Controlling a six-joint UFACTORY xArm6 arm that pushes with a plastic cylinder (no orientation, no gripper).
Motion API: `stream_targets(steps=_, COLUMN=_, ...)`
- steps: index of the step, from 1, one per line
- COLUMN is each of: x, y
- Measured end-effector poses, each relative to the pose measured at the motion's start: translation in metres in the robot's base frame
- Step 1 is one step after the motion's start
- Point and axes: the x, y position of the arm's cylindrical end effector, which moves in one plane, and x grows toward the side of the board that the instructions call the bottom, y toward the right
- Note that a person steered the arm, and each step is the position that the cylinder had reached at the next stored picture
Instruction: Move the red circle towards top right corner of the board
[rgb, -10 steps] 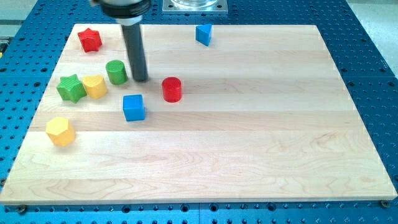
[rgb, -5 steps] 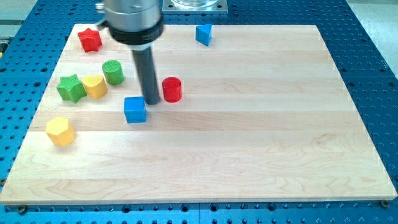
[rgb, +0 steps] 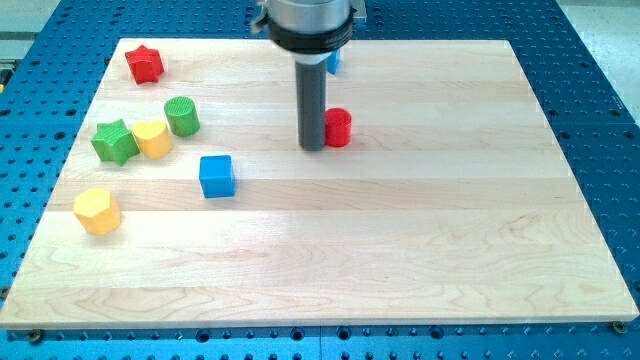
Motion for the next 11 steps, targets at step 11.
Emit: stream_targets(steps=11, x=-0.069, y=0.238)
